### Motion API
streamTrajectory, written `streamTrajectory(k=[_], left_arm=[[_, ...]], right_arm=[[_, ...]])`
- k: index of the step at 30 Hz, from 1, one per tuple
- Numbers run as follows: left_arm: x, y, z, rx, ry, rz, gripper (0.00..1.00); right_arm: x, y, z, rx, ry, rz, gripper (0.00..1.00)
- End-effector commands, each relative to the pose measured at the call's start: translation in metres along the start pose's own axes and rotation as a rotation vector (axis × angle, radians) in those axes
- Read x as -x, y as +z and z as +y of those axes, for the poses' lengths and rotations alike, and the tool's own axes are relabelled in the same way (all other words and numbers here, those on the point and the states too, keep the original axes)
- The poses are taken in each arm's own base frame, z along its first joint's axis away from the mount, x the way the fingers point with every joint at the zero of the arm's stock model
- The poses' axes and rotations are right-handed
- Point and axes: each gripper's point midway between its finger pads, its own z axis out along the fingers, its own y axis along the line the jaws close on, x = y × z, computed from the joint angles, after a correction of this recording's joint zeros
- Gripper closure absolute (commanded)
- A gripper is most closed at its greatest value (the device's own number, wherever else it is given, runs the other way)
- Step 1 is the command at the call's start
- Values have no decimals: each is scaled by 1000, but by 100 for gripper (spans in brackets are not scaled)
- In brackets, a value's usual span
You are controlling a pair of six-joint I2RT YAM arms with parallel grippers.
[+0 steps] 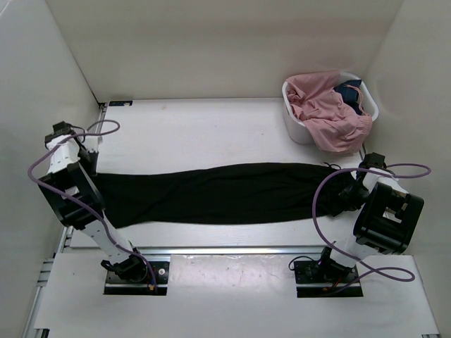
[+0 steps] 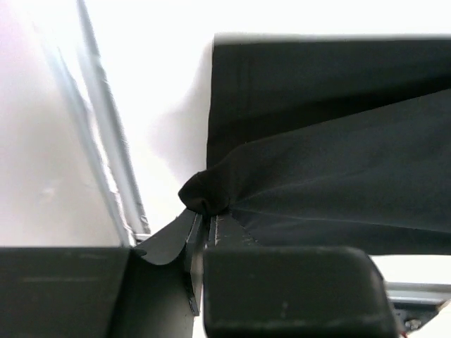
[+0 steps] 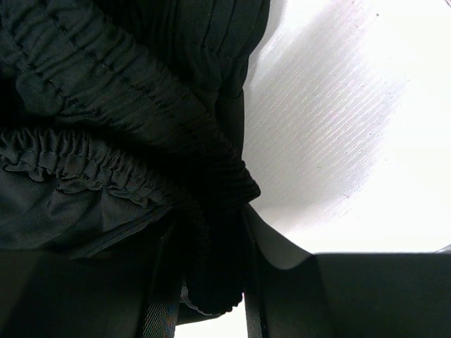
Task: Fold and stack the trousers
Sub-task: Fold the trousers
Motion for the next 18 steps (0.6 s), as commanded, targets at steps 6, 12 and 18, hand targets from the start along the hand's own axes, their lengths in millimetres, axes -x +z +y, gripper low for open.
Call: streamTrajectory(k=[6, 12, 18], left_arm=[[19, -25, 1, 0, -12, -59, 85], [20, 18, 2, -31, -27, -5, 81], [8, 51, 0, -57, -54, 87, 72]], right_arm=[[-13, 5, -21, -92, -29, 38, 62], [-1, -2, -15, -58, -52, -7, 40], [29, -50, 3, 60, -40, -171, 26]])
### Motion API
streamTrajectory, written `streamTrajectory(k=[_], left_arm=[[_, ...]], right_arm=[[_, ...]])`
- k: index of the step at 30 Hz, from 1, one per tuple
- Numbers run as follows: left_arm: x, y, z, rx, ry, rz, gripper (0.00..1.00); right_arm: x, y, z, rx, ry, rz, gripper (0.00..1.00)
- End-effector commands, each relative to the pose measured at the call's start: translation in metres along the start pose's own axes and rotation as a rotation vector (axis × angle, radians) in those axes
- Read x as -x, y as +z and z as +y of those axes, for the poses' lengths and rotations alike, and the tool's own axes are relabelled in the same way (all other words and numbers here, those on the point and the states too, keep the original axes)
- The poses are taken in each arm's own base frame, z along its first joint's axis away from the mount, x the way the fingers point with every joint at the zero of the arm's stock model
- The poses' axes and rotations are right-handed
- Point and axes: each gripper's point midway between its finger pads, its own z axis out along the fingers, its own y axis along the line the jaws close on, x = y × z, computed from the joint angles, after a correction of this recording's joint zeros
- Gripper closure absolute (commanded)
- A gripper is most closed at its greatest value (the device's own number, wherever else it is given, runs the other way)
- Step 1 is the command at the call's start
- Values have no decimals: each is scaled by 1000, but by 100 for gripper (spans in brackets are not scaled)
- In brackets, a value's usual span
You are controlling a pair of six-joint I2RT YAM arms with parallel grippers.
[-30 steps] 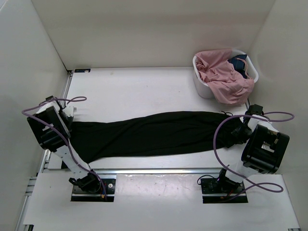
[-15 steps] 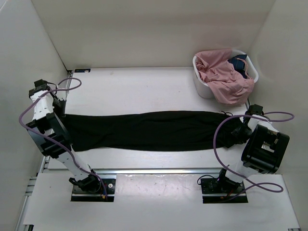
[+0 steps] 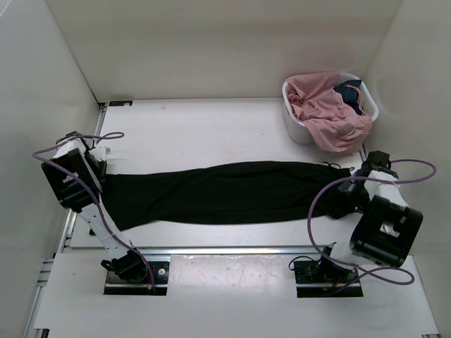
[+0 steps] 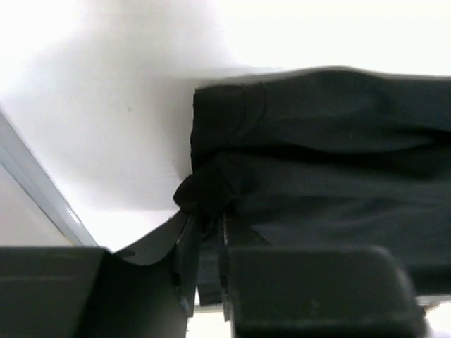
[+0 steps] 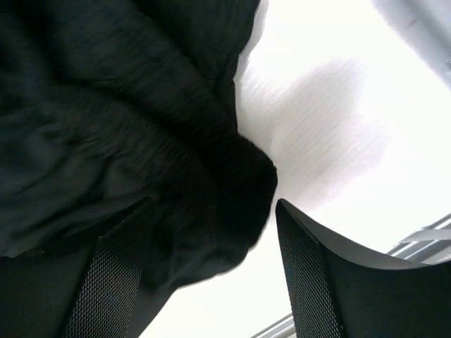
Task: Fold and stack the trousers
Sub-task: Fold the trousers
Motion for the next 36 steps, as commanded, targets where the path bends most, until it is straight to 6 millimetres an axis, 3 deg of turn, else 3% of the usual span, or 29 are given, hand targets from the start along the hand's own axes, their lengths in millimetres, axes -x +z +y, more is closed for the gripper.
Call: streamTrajectory(k=[1, 5, 8, 9, 11, 12, 14, 16, 17, 18, 20, 21, 23, 25, 28, 32, 36], left_arm=[[2, -6, 6, 38, -20, -24, 71], [-1, -4, 6, 53, -12, -6, 68], [2, -10, 10, 76, -1, -24, 66], [2, -11, 10, 76, -1, -24, 66], [-2, -9, 10, 80, -1, -12, 66], [-2, -9, 10, 80, -1, -12, 66], [-5, -7, 9, 83, -1, 2, 65], [-9, -5, 8, 78, -1, 12, 65], [-11, -3, 7, 74, 8, 20, 65], [-14, -1, 5, 69, 8, 28, 65], [-15, -2, 7, 82, 8, 27, 65], [-15, -2, 7, 82, 8, 27, 65], [-14, -2, 9, 95, 8, 23, 65], [-14, -2, 9, 95, 8, 23, 65], [-15, -2, 11, 103, 7, 27, 65], [-15, -2, 11, 103, 7, 27, 65], [-15, -2, 11, 103, 7, 27, 65]], right_arm=[[30, -43, 5, 55, 4, -147, 26], [37, -80, 1, 64, 21, -202, 28], [31, -92, 28, 194, -18, -198, 28], [16, -95, 52, 290, -78, -160, 23], [4, -91, 76, 335, -153, -125, 20], [-12, -87, 96, 342, -244, -82, 19], [-8, -87, 111, 278, -318, -114, 18], [-22, -76, 130, 242, -409, -74, 16], [-16, -80, 141, 245, -414, -93, 16], [-24, -70, 147, 209, -444, -64, 16], [-21, -67, 155, 173, -455, -61, 16], [-27, -54, 149, 115, -472, -6, 16], [-33, -48, 150, 73, -470, 46, 27], [-45, -41, 143, 40, -473, 109, 43], [-61, -44, 129, 49, -451, 144, 43], [-68, -68, 119, 84, -417, 123, 34], [-71, -75, 114, 84, -416, 113, 31]])
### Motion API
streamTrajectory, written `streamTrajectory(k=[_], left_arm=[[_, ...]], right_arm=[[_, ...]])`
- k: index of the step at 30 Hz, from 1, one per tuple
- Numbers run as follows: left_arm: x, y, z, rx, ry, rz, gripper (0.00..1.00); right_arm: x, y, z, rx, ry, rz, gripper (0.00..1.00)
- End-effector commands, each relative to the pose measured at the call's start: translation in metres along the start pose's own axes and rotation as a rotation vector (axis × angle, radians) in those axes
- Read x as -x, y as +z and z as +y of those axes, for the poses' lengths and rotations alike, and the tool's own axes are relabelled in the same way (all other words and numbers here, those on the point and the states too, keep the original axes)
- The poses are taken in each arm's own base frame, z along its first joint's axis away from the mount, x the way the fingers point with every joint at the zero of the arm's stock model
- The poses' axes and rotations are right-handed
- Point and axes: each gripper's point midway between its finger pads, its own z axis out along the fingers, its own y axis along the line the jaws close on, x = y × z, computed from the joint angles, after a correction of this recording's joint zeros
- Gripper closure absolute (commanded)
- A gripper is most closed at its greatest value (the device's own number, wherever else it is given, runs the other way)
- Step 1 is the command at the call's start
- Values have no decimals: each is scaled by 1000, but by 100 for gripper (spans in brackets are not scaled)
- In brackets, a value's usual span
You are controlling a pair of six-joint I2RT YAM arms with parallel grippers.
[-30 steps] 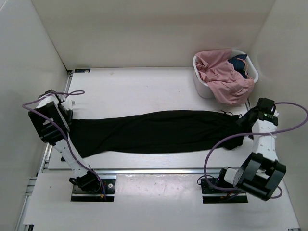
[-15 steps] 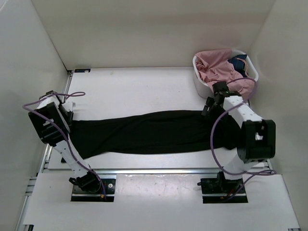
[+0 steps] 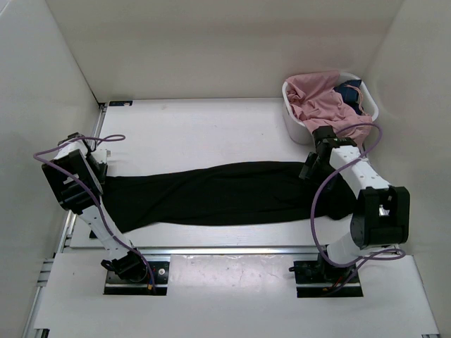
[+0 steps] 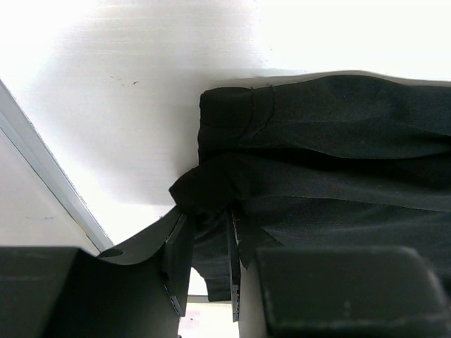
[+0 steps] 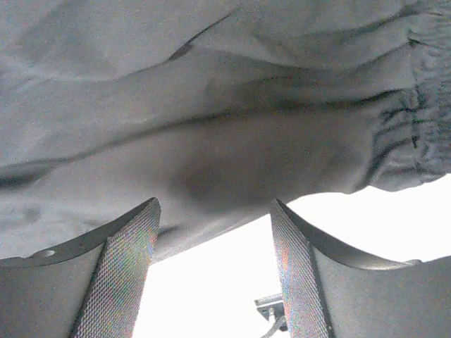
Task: Fold and stack the trousers
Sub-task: Fold the trousers
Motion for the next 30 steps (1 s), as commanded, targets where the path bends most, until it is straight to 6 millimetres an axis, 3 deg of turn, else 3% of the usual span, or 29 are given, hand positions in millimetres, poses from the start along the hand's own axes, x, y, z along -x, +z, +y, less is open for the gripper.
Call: streamTrajectory(k=[1, 5, 11, 13, 15, 16, 18, 19, 24, 30], left_arm=[[-2, -5, 5, 33, 4, -15, 65], [-2, -5, 7, 41, 13, -11, 65], [-5, -7, 7, 49, 13, -6, 65], [-5, -7, 7, 49, 13, -6, 65], [-5, -7, 7, 49, 13, -6, 65], [-5, -7, 7, 49, 13, -6, 65], [-5, -7, 8, 49, 22, -6, 65], [-5, -7, 8, 49, 22, -6, 65], [-7, -4, 10, 60, 22, 12, 65], [-11, 5, 10, 54, 24, 41, 65]], right_arm=[[-7, -11, -1, -1, 9, 1, 31], [-24, 9, -6, -38, 9, 80, 26], [-21, 21, 2, -20, 35, 84, 24], [-22, 29, 3, -29, 34, 98, 31], [-20, 35, -4, -66, 51, 101, 47], [-19, 38, -5, -75, 50, 98, 68], [-18, 41, -9, -87, 58, 92, 86], [-16, 39, -10, -91, 59, 78, 100], [-24, 20, -13, -51, 65, 61, 100], [-59, -12, -24, 31, 81, 49, 100]])
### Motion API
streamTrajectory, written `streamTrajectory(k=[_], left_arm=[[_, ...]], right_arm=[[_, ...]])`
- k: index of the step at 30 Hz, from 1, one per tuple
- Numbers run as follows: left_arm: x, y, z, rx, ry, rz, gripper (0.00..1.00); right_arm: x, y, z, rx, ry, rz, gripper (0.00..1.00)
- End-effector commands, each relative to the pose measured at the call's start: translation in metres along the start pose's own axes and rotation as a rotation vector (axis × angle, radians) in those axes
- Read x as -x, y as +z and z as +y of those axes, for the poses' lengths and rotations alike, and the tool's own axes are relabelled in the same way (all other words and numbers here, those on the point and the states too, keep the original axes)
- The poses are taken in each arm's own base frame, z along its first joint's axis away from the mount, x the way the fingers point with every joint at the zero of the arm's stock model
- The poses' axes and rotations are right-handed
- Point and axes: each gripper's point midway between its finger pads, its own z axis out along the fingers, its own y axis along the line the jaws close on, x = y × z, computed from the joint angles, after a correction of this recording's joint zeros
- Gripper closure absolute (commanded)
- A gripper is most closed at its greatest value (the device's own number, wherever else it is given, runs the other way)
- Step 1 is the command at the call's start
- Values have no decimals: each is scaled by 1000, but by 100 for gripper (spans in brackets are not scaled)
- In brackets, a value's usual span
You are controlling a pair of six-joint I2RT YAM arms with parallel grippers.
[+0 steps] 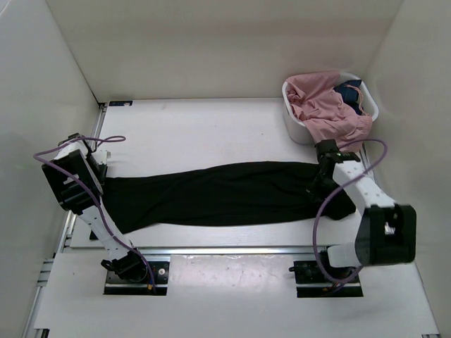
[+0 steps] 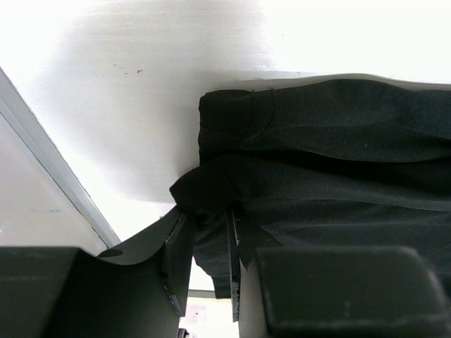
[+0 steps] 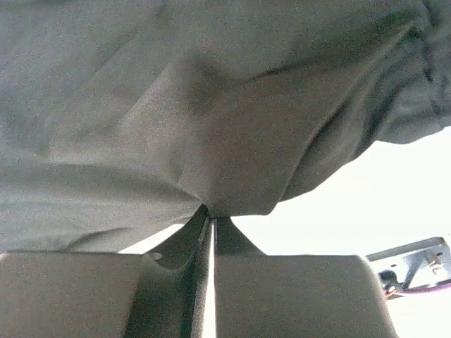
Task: Fold and stack the trousers
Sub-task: Fold the trousers
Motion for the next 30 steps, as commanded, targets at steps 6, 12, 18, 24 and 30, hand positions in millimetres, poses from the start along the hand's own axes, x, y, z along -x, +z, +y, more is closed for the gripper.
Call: streamTrajectory(k=[6, 12, 18, 24, 30], left_arm=[[-7, 8, 7, 35, 12, 36, 65], [-10, 10, 6, 31, 22, 44, 65], [-13, 9, 4, 30, 23, 45, 65], [-13, 8, 6, 38, 23, 50, 65], [-16, 3, 9, 60, 31, 51, 65]], right_arm=[[-55, 7, -19, 24, 24, 126, 100], [-46, 2, -21, 105, 62, 103, 7], [6, -50, -60, 51, 234, -208, 1], [41, -22, -91, 8, 433, -292, 1], [63, 30, -102, -24, 471, -229, 1]])
